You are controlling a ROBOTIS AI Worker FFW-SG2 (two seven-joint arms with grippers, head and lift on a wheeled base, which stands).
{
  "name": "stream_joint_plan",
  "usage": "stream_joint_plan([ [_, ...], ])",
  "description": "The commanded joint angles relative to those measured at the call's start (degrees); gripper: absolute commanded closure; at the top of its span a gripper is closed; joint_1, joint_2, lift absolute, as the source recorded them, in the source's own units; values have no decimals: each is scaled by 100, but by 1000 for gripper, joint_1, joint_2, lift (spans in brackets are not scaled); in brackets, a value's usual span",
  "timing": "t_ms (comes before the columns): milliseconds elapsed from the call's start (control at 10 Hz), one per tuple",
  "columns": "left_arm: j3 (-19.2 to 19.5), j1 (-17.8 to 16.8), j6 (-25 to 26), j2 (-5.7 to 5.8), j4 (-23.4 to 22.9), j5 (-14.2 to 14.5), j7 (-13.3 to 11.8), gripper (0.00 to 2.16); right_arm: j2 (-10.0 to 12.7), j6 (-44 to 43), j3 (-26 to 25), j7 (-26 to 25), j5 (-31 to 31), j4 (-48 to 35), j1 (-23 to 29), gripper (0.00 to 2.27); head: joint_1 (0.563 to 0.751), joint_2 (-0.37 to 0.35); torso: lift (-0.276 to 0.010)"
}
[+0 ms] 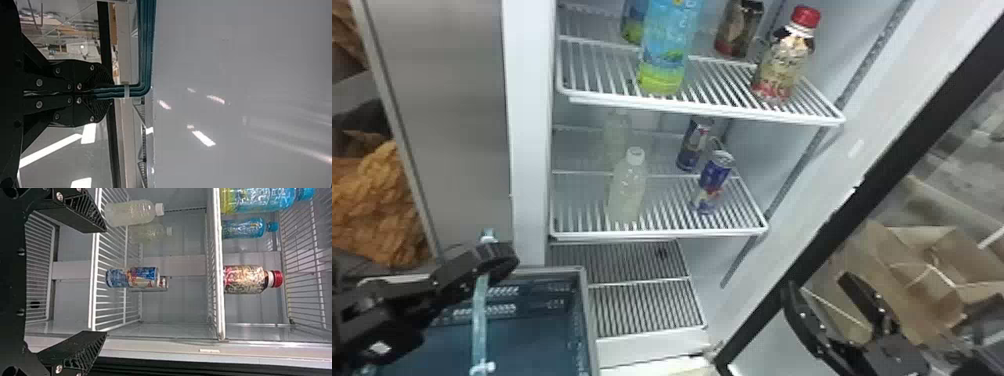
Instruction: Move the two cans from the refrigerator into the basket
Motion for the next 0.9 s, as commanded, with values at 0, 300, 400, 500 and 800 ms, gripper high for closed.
stream_joint_plan([
  [0,-12,0,2,0,0,-2,-5,1199,5,-62,22,-13,104,177,-181,110,695,-350,-218],
  [300,-23,-28,2,-9,0,10,4,1199,-26,-104,296,-74,116,599,-575,108,695,-350,-218],
  [400,-34,-28,2,-18,0,10,4,1199,-88,-174,445,-118,116,782,-744,108,695,-350,-218],
  [500,-57,-28,2,-18,0,10,13,1199,-114,-259,525,-179,116,922,-898,108,695,-350,-218],
  [800,-103,-28,2,-9,0,21,39,1199,-176,-357,708,-294,138,1401,-1405,108,695,-350,-218],
])
